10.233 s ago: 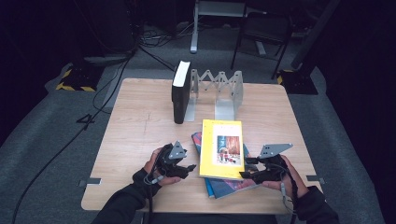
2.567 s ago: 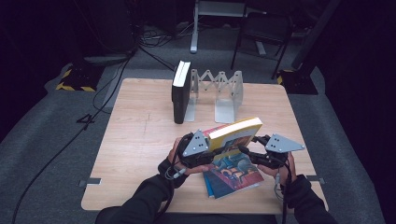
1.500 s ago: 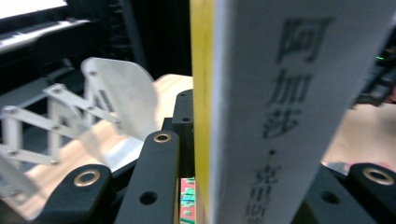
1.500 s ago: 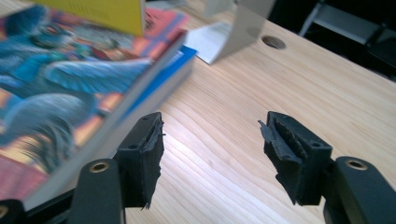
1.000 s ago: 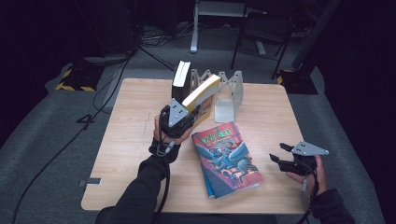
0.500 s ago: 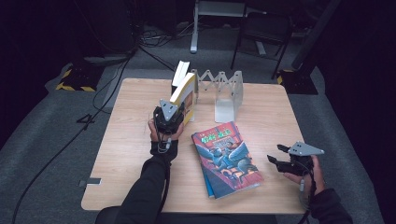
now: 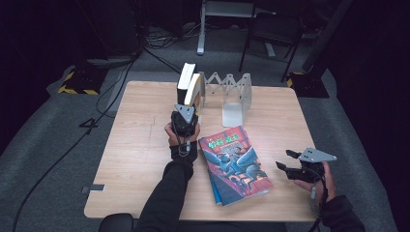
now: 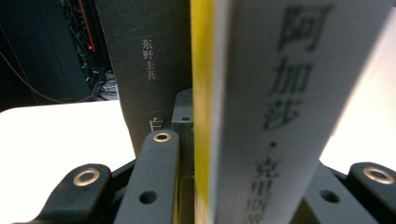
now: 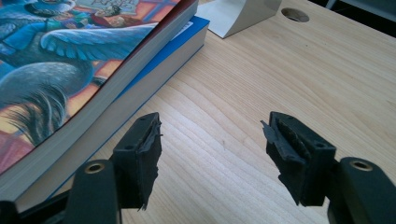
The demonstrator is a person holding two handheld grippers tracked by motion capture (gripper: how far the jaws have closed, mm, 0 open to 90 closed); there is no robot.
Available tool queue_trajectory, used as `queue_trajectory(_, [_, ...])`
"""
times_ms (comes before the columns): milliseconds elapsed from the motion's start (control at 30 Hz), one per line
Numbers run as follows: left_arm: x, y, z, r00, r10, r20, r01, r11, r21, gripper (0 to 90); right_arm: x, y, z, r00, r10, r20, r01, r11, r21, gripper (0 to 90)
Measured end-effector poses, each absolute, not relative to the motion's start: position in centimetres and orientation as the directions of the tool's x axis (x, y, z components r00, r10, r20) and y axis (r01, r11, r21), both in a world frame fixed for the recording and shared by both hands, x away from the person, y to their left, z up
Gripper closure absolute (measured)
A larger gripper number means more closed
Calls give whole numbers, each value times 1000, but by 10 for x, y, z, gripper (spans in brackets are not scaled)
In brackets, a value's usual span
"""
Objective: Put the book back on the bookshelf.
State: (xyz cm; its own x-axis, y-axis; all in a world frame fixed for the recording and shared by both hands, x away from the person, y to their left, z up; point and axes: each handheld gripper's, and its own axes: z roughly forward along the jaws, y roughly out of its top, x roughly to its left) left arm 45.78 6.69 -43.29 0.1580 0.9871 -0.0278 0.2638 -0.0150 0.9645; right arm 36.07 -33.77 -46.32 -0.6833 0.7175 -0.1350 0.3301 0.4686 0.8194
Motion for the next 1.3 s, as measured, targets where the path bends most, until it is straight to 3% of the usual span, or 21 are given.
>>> queue_trajectory(233, [457, 67, -437, 165, 986, -33, 248, -9, 969, 727, 360, -338, -463, -692, 711, -126, 329, 465, 822, 353])
queue_trajectory(567, [444, 77, -448, 186, 981, -53, 273, 0, 962, 544, 359, -339, -464, -687, 717, -115, 345, 461, 818, 353])
queue_trajectory(767, [432, 77, -463, 242, 970, -4, 301, -71, 951, 619, 356, -343, -470, -692, 714, -111, 359, 472, 805, 354])
queue_trajectory(833, [431, 74, -463, 230, 973, 21, 298, -90, 950, 735, 356, -344, -472, -689, 717, -106, 366, 470, 803, 357])
queue_trajectory(1300, [460, 61, -458, 161, 984, -74, 342, 14, 940, 742, 357, -340, -476, -698, 707, -116, 371, 495, 786, 359])
